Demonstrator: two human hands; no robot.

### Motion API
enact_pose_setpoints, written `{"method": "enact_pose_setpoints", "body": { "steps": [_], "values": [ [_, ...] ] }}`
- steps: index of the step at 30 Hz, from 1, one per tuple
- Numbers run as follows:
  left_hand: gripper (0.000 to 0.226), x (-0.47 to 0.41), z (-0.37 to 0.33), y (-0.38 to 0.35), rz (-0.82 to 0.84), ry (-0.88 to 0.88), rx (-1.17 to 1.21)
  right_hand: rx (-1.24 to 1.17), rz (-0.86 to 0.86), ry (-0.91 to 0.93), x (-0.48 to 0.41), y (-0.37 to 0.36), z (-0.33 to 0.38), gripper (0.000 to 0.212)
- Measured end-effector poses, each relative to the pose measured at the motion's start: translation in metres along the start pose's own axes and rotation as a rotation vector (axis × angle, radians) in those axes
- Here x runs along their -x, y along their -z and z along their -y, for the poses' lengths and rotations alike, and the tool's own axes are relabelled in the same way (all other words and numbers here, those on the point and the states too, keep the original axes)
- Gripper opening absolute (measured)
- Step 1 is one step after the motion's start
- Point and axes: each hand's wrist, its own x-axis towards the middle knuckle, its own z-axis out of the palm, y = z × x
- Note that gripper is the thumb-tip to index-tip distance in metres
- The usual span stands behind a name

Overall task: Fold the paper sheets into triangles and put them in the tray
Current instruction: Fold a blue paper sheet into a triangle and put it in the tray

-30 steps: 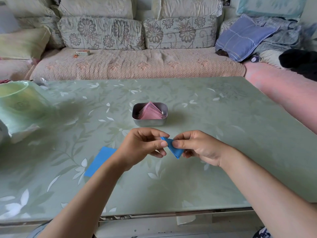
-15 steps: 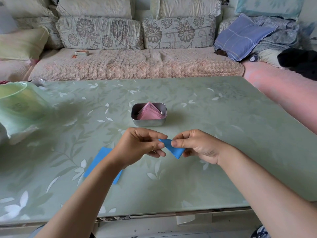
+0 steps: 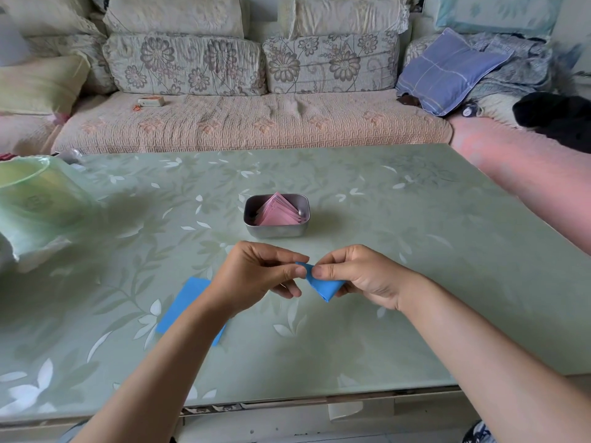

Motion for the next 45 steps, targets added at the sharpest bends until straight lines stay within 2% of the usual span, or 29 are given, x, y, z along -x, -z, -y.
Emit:
{"method": "enact_pose_setpoints", "body": {
  "steps": [2, 6, 10, 14, 19, 24, 27, 32, 36, 45],
  "values": [
    [0.010, 0.000, 0.001, 0.000, -0.002, 0.008, -0.013, 0.030, -0.030, 0.012, -0.001, 0.000, -0.001, 0.014],
    [0.019, -0.003, 0.007, -0.002, -0.032, 0.012, -0.104, 0.100, -0.084, 0.024, -0.004, 0.001, -0.004, 0.015],
    [0.018, -0.009, 0.016, -0.001, -0.077, 0.031, -0.225, 0.177, -0.112, 0.031, -0.009, 0.000, -0.006, 0.010],
    [0.014, -0.013, 0.029, -0.002, -0.126, 0.073, -0.440, 0.451, -0.176, 0.039, -0.017, 0.003, -0.014, 0.012],
    [0.020, -0.015, 0.040, -0.008, -0.158, 0.022, -0.744, 0.798, -0.246, 0.007, -0.018, 0.002, -0.023, 0.014],
    [0.011, -0.015, 0.043, -0.014, -0.126, -0.082, -0.897, 1.011, -0.301, 0.134, -0.016, -0.005, -0.023, 0.021],
    [0.012, -0.014, 0.044, -0.013, -0.117, -0.143, -0.912, 1.032, -0.306, 0.155, -0.014, -0.005, -0.022, 0.027],
    [0.023, -0.013, 0.046, -0.019, -0.052, -0.341, -0.932, 1.003, -0.335, 0.163, -0.014, -0.005, -0.024, 0.032],
    [0.032, -0.009, 0.048, -0.024, 0.080, -0.384, -0.923, 0.929, -0.322, 0.133, -0.012, -0.003, -0.026, 0.025],
    [0.040, 0.006, 0.042, -0.023, 0.184, -0.426, -1.041, 0.826, -0.339, 0.088, -0.006, 0.006, -0.030, 0.019]
  ]
}}
